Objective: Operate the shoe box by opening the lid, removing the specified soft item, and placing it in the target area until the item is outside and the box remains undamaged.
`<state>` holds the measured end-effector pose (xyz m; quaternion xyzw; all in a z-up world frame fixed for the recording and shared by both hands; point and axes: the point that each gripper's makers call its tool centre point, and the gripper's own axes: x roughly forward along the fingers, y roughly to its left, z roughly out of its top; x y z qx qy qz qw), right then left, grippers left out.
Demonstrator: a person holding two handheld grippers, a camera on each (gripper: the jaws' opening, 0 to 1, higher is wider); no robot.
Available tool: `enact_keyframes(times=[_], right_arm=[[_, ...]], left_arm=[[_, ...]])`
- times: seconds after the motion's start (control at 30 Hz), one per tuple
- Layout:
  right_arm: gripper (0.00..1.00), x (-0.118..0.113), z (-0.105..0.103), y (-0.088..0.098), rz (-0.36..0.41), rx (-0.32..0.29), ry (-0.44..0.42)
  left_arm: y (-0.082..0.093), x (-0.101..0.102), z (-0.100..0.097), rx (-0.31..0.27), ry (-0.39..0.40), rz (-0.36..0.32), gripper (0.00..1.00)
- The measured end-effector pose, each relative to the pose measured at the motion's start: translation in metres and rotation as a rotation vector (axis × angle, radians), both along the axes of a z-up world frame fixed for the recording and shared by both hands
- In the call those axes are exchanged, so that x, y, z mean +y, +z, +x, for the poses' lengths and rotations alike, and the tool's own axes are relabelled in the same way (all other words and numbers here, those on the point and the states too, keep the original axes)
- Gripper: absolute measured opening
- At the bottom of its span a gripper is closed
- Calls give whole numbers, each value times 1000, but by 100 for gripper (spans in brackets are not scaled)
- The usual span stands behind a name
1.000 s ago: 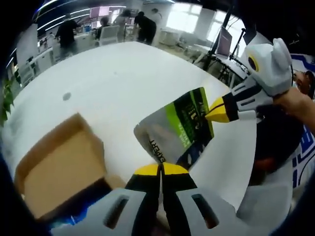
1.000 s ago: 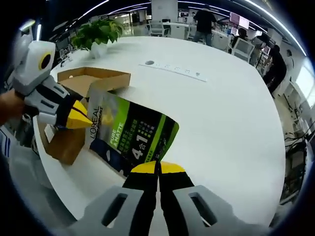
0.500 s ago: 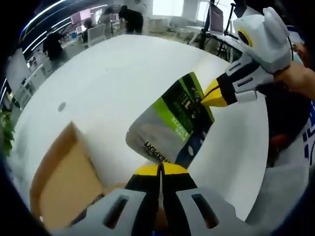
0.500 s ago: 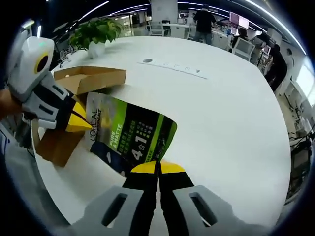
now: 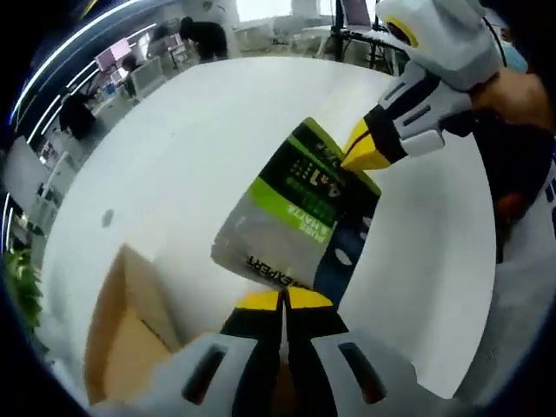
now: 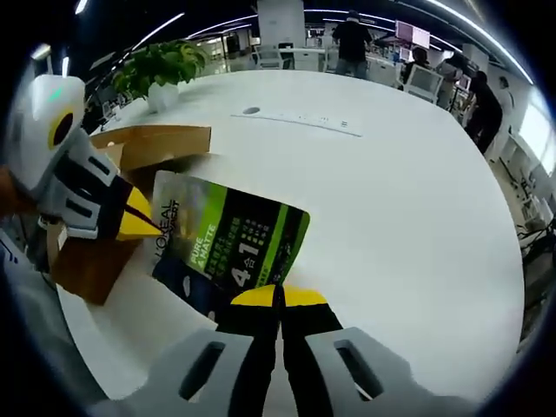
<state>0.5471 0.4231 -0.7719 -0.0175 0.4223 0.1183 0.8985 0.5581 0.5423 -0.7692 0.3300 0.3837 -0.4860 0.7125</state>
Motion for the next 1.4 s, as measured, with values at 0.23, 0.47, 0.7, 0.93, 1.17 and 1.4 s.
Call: enact_keyframes(times=[0.23, 0.47, 0.7, 0.93, 1.17, 1.4], right_arm=[[0, -1, 4, -8, 20, 4, -24], [0, -1, 5, -17, 40, 16, -40], [0, -1, 5, -24, 58, 26, -68], [0, -2, 5, -25, 60, 26, -81], [0, -3, 6, -28, 20, 30, -84], [0, -3, 5, -28, 22, 41, -71]], left_arm=[[-8, -2, 3, -61, -94, 61, 0], [-16, -4, 5, -92, -155, 101, 0], [-19, -6, 9, -136, -218, 131, 0], [-19, -3, 9, -137, -222, 151, 2], [-8, 7, 3, -120, -201, 143, 9], [14, -4, -3, -63, -119, -6, 12]])
